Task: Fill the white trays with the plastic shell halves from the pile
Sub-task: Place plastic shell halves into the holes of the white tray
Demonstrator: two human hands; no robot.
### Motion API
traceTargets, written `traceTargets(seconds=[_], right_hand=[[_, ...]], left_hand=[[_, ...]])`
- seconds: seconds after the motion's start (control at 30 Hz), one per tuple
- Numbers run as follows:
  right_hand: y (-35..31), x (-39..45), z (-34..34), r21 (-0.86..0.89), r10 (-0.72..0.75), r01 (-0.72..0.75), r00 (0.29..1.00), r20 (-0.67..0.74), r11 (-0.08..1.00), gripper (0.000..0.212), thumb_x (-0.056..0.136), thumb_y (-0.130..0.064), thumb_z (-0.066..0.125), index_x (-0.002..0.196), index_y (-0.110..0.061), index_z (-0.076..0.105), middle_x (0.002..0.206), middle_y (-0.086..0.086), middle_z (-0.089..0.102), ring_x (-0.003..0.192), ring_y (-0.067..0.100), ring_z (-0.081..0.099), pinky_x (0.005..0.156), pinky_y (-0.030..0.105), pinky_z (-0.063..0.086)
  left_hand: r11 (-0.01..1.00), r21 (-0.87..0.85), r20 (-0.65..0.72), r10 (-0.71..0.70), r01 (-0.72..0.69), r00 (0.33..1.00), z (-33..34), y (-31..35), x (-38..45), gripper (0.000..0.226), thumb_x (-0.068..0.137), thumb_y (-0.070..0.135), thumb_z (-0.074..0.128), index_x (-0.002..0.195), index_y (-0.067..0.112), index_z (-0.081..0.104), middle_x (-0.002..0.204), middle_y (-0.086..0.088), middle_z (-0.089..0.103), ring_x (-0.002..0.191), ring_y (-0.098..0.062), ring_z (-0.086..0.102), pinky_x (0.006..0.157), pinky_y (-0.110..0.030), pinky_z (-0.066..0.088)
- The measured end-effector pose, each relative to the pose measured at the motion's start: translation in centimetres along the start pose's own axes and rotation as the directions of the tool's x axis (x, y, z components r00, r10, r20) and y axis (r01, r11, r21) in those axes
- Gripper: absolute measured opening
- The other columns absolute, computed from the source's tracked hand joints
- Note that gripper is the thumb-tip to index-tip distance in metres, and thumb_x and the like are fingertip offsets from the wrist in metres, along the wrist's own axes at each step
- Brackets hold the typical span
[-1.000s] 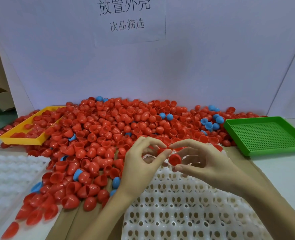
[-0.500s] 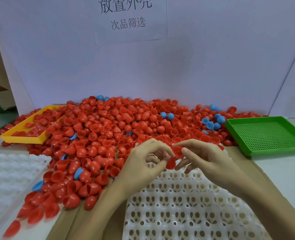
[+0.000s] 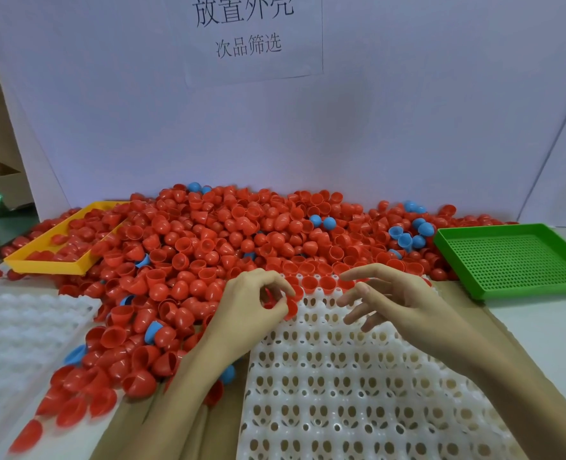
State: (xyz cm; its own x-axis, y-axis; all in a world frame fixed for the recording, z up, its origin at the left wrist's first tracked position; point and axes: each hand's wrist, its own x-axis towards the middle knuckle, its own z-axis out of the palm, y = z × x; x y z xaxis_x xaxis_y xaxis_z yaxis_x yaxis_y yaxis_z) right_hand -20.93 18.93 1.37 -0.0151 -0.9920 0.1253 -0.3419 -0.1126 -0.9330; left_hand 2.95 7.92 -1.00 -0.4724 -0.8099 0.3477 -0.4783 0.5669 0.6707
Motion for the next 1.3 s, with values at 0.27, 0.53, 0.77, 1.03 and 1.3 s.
traceTargets(seconds=[0.27,0.53,0.77,1.03,1.3], right_hand=[[-0.2,0.0,0.0,0.001,0.023,-0.023,0.999,-0.035,1.0,0.023,0.106,-0.021,0.054,0.123,-0.019,0.068,0.105,0.001,0.079,0.091,0.023,0.078,0.079,0.035,0.064],[-0.5,-0.1,0.2,0.003,0.031,-0.031,0.999,-0.037,1.0,0.022,0.106,-0.02,0.054,0.122,-0.018,0.069,0.104,0.002,0.079,0.091,0.022,0.078,0.078,0.033,0.064],[-0.5,-0.1,0.2,-0.009,0.029,-0.029,0.999,-0.027,1.0,0.022,0.107,-0.022,0.054,0.122,-0.019,0.069,0.104,0.001,0.079,0.091,0.022,0.078,0.077,0.033,0.064],[-0.3,-0.1,0.1,-0.007,0.017,-0.017,1.0,-0.022,1.0,0.022,0.107,-0.021,0.055,0.123,-0.021,0.069,0.104,0.001,0.079,0.091,0.023,0.078,0.078,0.035,0.064],[-0.4,-0.2,0.4,0.138,0.028,-0.035,0.999,0.046,0.99,0.061,0.097,-0.034,0.065,0.153,-0.038,0.041,0.125,0.0,0.073,0.108,0.025,0.075,0.084,0.039,0.064]], left_hand=[[0.982,0.175,-0.052,0.085,-0.075,0.995,0.6,-0.9,0.1,0.004,0.097,0.03,0.071,0.093,0.031,0.072,0.086,0.014,0.05,0.09,-0.002,0.049,0.08,-0.016,0.04],[0.796,0.514,-0.365,-0.132,0.318,0.921,-2.5,-5.1,0.9,0.022,0.099,0.023,0.066,0.115,0.009,0.069,0.111,-0.011,0.068,0.104,-0.032,0.051,0.09,-0.042,0.045],[0.87,0.375,-0.318,-0.202,0.319,0.926,-2.7,-4.9,0.9,0.024,0.093,0.016,0.068,0.116,0.015,0.068,0.092,0.003,0.066,0.102,-0.023,0.045,0.091,-0.041,0.048],[0.989,0.057,-0.295,0.144,-0.134,0.945,-1.9,-1.7,0.8,0.028,0.091,0.008,0.076,0.115,0.023,0.071,0.091,0.011,0.063,0.094,-0.014,0.064,0.09,-0.027,0.053],[0.821,-0.529,0.088,0.304,-0.214,0.949,0.3,2.1,-0.6,0.033,0.095,0.008,0.076,0.124,0.023,0.071,0.115,0.0,0.071,0.116,-0.026,0.067,0.107,-0.03,0.052]])
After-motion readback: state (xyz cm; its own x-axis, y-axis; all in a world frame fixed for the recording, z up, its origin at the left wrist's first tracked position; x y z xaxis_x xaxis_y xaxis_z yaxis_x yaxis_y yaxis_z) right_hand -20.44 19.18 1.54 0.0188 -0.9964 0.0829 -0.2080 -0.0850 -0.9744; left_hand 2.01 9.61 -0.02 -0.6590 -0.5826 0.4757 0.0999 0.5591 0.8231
